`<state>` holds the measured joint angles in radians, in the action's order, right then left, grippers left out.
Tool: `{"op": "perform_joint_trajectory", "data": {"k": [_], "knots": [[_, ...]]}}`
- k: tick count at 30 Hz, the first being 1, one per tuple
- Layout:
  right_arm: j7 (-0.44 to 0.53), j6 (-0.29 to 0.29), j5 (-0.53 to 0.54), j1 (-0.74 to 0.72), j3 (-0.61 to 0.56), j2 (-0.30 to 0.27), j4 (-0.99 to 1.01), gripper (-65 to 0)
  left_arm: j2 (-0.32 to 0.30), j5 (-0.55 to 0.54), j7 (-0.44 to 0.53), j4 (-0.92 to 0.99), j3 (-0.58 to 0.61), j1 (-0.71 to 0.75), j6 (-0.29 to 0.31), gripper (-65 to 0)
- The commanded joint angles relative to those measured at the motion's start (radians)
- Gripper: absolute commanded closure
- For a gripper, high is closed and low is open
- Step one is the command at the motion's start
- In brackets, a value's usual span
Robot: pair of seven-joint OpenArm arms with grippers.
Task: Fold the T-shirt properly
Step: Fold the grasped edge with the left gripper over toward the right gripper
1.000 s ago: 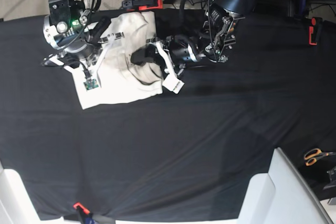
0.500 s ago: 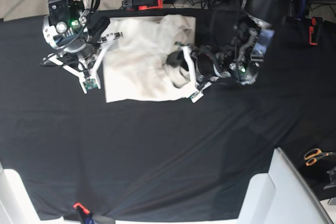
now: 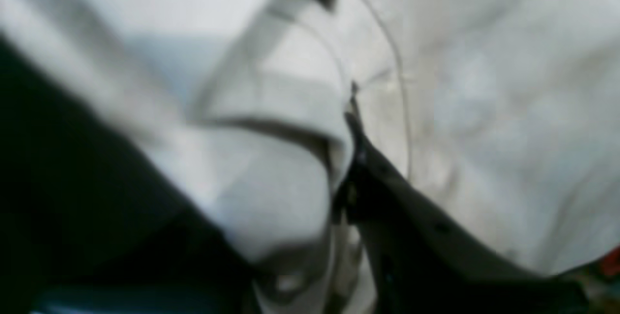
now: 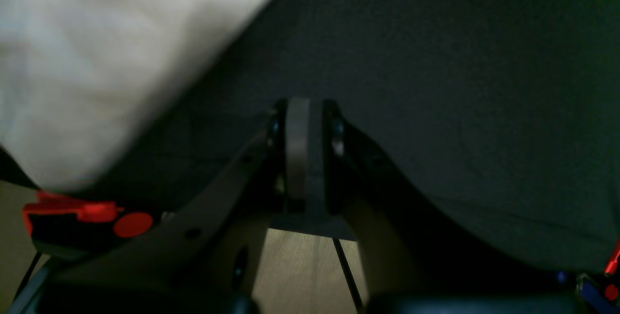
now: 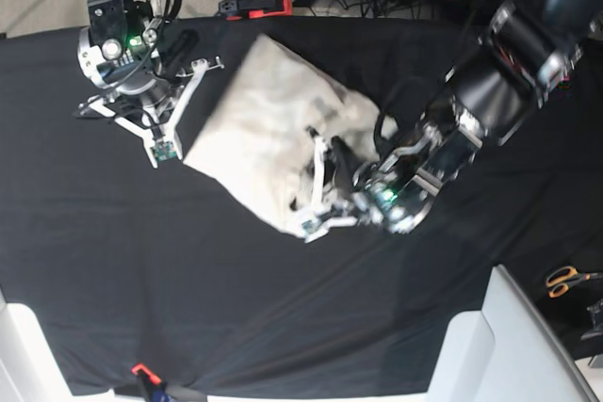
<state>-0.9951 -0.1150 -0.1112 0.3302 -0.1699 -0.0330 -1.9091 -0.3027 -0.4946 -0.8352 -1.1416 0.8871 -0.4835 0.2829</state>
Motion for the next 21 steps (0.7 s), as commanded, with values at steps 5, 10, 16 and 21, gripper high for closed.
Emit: {"op": "perform_joint_trajectory", "data": {"k": [5, 10, 16, 21], "knots": [[0.012, 0.001, -0.003, -0.004, 0.0, 0.0, -0.014, -5.4, 0.086, 0.207, 0.012, -0.013, 0.053, -0.042, -0.007, 0.0], [0.014, 0.001, -0.003, -0.004, 0.0, 0.0, -0.014, -5.4, 0.213, 0.528, 0.021, -0.013, 0.051, 0.013, -0.004, 0.0], [0.014, 0.001, -0.003, -0.006, 0.0, -0.003, -0.014, -5.4, 0.303, 0.702, 0.104, 0.018, 0.054, 0.042, -0.003, 0.0], [0.014, 0.001, -0.003, -0.004, 0.0, -0.005, -0.014, -5.4, 0.345, 0.764, 0.21, 0.113, 0.086, 0.039, -0.003, 0.0]]}}
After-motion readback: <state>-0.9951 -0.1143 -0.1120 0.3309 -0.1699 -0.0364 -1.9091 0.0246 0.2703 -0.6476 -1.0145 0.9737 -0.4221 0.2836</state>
